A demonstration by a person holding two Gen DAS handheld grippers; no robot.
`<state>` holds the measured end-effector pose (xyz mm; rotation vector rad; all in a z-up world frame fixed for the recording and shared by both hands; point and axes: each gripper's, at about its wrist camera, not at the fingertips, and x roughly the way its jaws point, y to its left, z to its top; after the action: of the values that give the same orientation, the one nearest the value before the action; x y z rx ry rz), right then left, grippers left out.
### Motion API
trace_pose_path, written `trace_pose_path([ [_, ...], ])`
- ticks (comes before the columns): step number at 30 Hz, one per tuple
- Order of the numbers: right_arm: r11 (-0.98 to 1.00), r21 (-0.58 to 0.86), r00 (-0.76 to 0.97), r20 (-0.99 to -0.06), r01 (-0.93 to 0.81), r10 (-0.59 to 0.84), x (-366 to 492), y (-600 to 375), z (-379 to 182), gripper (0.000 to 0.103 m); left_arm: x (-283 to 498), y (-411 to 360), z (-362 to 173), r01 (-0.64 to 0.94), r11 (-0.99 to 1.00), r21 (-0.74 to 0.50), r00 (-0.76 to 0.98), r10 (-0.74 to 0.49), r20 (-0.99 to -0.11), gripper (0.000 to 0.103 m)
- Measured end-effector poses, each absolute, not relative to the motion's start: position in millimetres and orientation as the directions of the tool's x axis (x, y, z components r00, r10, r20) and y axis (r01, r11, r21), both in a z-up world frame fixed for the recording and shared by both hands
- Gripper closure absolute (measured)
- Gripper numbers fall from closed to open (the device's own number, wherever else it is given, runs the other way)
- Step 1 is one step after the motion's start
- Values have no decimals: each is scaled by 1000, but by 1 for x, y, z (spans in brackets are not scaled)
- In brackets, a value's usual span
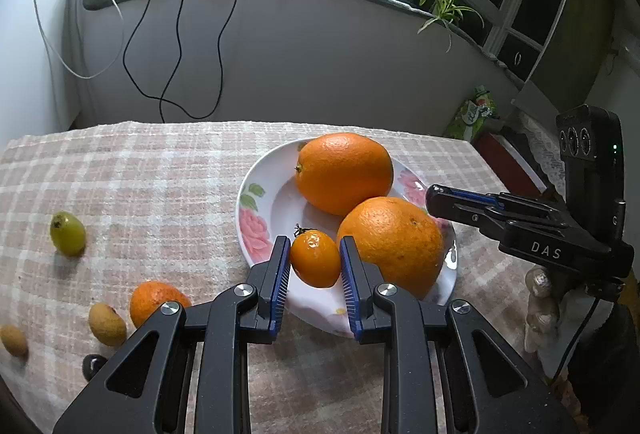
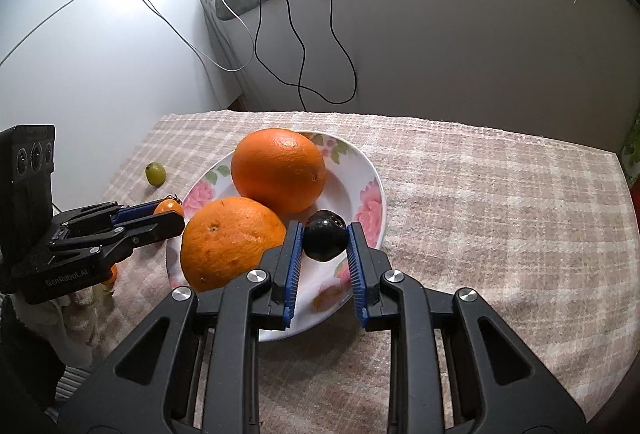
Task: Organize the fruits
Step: 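Open the right tool to drop the plum while the left tool releases the small orange, then withdraw both tools from the plate toward the loose fruits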
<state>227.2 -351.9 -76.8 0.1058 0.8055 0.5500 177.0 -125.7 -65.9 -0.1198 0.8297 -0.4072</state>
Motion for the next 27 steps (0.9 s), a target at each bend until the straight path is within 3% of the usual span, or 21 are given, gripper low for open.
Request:
trace_pose_path([
  [12,856,291,557,-661,-427,503,230,-350,-77,80,179,-129,-64,305,920,-246,602,-386,-699,79],
  [15,860,287,563,-661,-422,497,230,-351,-77,80,181,-129,-63,300,922,-245,603,-383,-700,64],
  [19,862,288,567,-660,-417,494,230,-351,-77,78,180,-129,-63,295,924,-243,607,-377,-700,57],
  [21,863,289,573,-654,-415,495,228,-352,-76,66,180,-129,-62,295,924,-246,607,-379,-698,57],
  [23,865,285,590,-639,-413,493,226,-354,-72,41,180,-130,-62,296,923,-245,608,-380,-697,57],
  [27,864,284,603,-625,-415,495,223,-355,-66,32,179,-130,-61,298,922,-247,606,-383,-697,57],
])
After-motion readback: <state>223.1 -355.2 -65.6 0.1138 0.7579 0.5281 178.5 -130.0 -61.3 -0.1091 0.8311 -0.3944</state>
